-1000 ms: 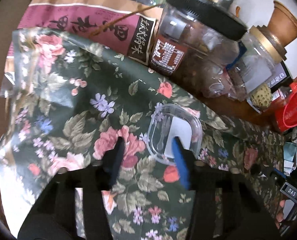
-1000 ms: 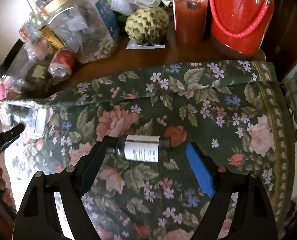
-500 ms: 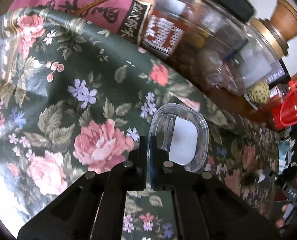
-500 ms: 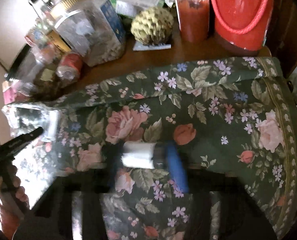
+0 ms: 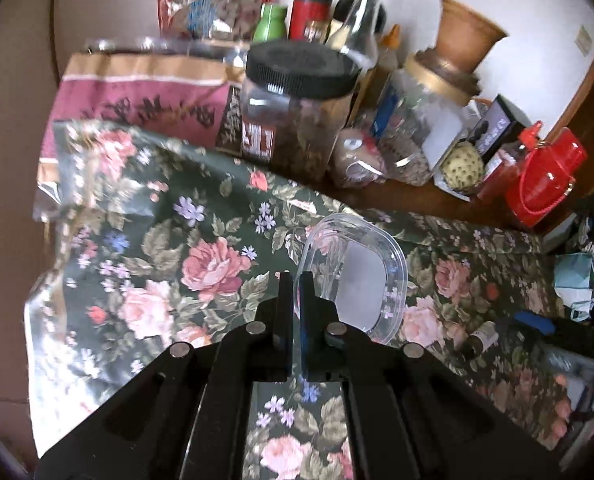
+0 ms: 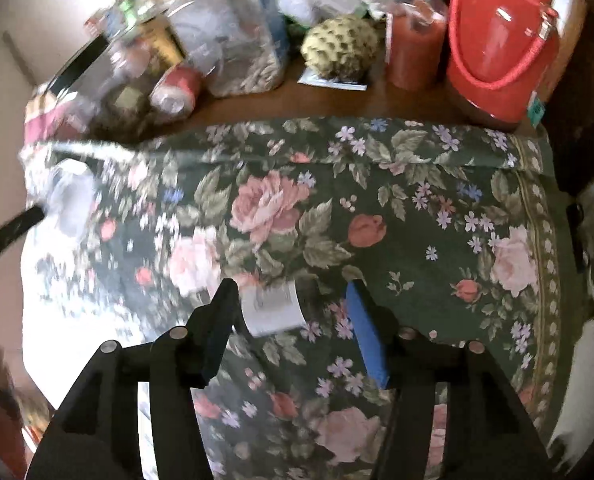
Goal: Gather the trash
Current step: 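Grasp the clear plastic lid with the left tool while the right tool grasps the small white-labelled bottle, then lift the plastic lid and small bottle off the table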
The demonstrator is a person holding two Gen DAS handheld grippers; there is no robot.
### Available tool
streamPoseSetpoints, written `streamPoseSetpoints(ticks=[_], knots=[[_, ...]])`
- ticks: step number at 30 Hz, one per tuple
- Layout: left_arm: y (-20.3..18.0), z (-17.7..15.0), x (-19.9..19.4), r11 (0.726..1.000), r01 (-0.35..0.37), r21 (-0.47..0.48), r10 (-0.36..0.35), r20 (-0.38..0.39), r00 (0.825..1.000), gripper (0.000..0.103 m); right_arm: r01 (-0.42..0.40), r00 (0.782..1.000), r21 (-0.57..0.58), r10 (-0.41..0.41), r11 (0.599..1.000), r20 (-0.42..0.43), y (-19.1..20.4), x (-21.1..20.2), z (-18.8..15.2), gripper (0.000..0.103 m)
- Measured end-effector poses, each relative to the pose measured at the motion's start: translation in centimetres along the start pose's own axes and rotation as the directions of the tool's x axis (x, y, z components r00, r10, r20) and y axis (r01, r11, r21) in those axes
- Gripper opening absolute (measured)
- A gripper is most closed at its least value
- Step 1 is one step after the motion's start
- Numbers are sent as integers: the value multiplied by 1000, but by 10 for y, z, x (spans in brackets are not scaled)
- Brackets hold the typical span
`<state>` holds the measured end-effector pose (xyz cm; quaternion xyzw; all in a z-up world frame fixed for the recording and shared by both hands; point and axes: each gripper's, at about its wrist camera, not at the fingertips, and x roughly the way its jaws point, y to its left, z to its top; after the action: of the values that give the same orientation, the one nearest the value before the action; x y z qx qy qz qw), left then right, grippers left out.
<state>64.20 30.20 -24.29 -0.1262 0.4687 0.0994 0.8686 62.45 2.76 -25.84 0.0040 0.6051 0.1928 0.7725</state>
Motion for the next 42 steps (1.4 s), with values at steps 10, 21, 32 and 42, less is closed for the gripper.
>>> streamPoseSetpoints(ticks=[10, 21, 32, 42], knots=[[5, -2, -38, 999, -12, 40, 10, 48, 999, 1, 48, 998, 248, -35, 968, -57, -11, 29, -21, 52], [-15, -1, -25, 996, 19, 82, -21, 19, 1000, 1, 63, 996, 316, -41, 947, -74, -27, 6, -81, 63], [-51, 1, -37, 984, 38, 177, -47, 49, 998, 1, 21, 999, 210, -13, 978, -39, -5, 12, -92, 28], [-82, -7, -78, 980, 55, 192, -77, 107, 991, 1, 12, 996, 137, -23, 990, 81, -25, -45, -85, 26]])
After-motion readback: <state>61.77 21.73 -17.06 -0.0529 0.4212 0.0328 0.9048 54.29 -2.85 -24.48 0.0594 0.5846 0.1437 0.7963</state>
